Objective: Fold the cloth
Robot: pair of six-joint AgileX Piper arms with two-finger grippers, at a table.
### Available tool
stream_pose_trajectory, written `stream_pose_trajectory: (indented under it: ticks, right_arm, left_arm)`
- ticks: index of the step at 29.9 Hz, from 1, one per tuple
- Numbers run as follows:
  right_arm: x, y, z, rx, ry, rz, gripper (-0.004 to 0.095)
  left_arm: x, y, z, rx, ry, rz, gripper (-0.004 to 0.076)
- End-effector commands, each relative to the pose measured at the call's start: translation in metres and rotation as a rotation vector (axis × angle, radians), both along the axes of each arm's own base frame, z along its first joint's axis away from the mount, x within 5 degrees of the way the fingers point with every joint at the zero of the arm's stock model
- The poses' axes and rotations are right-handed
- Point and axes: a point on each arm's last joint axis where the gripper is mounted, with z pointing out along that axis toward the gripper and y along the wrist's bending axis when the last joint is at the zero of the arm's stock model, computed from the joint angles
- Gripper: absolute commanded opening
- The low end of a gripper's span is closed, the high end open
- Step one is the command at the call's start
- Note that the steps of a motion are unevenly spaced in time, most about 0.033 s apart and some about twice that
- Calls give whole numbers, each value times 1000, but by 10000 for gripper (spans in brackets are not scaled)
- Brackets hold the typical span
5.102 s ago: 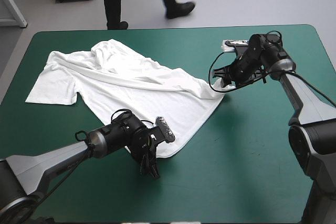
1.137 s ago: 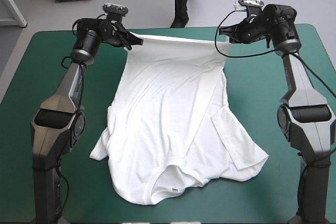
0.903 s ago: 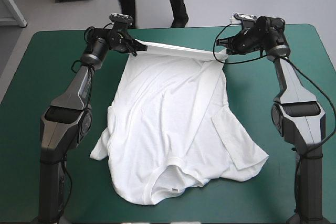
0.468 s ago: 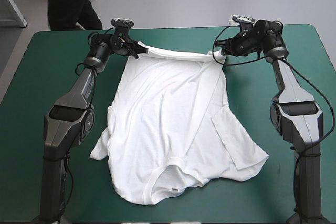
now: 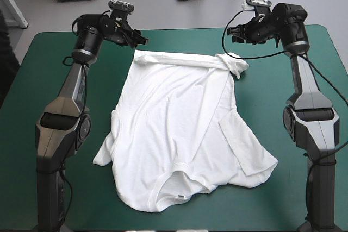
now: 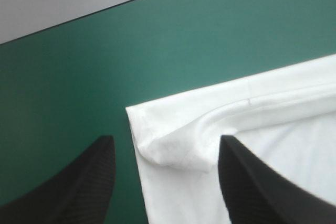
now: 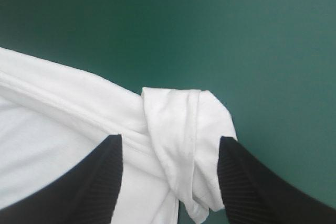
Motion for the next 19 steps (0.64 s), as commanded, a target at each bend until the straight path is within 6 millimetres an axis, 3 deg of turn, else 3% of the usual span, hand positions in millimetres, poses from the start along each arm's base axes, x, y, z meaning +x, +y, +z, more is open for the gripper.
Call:
stream_pose_trajectory:
  ticks: [1,4,8,12,15,19]
  right_arm:
    - [-41,-12,92,32,-224,-21,507]
    - [-66,-15,128,43,-301,-23,507]
    - [-103,-15,166,65,-364,-7,507]
    - [-139,-15,179,73,-329,2,507]
    - [-175,-15,185,78,-300,10,484]
    - [-216,-8,181,63,-264,50,433]
  left_arm:
    - [-43,8,75,7,-83,-34,373]
    - [-71,11,99,16,-43,-69,354]
    - [-115,19,154,-14,-169,-67,347]
    - [-172,32,202,-33,-276,-48,347]
    - [-218,42,218,-24,-295,-41,346]
    - [-279,59,207,48,-250,-26,346]
